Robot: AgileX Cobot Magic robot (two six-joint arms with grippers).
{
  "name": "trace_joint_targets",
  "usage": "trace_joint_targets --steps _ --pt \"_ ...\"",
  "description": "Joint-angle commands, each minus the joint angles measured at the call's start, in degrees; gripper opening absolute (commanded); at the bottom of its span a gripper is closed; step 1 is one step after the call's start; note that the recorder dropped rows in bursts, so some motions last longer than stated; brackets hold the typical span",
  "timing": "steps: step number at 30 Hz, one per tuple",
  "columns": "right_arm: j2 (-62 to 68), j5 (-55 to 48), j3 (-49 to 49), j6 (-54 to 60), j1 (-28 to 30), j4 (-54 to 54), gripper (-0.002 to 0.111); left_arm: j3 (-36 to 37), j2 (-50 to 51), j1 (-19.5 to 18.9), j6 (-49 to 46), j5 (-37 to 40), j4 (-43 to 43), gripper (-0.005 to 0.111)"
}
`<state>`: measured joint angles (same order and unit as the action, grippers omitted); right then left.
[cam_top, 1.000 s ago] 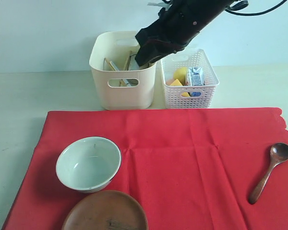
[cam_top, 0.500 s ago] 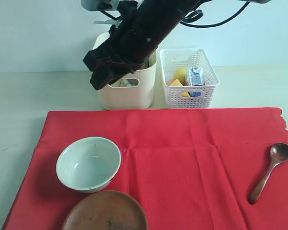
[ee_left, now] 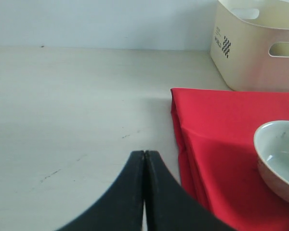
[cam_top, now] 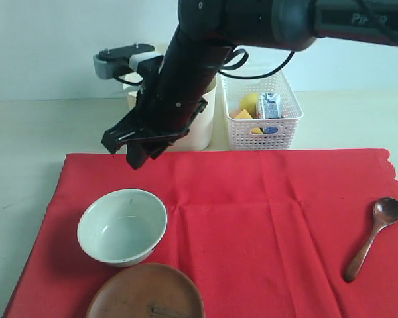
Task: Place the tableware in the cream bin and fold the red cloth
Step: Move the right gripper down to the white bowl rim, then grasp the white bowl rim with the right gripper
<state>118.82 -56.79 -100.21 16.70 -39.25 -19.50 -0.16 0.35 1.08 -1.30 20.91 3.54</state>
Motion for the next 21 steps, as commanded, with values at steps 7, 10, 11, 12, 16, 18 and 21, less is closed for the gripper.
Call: trace_joint_targets --steps 7,10,11,12,16,18,21 --pt "7.1 1.1 -0.2 -0.9 -0.1 0.4 0.038 0.2 -0.3 0.3 0.1 -0.7 0.0 0.000" --pt "8.4 1.1 -0.2 -0.9 -0.1 -0.4 0.038 0.2 -0.3 0.3 0.1 -0.7 0.0 0.000" --pt "8.7 1.1 -0.2 -0.9 -0.1 -1.0 0.038 0.2 -0.3 0.3 0.1 -0.7 0.0 0.000" --pt "9.0 1.1 -0.2 -0.8 -0.1 -1.4 0.038 0.2 -0.3 0.3 0.1 -0.7 0.0 0.000" --pt "10.1 1.1 -0.2 -0.8 -0.1 -1.6 0.038 0.2 -0.3 0.3 0.1 -0.7 0.0 0.000" --pt "10.9 1.1 -0.2 -0.8 -0.1 -1.5 0.038 0.2 -0.3 0.3 0.1 -0.7 0.0 0.000" --pt "11.9 1.1 -0.2 -0.8 -0.1 -1.6 0.038 0.2 -0.3 0.3 0.1 -0.7 0.0 0.000"
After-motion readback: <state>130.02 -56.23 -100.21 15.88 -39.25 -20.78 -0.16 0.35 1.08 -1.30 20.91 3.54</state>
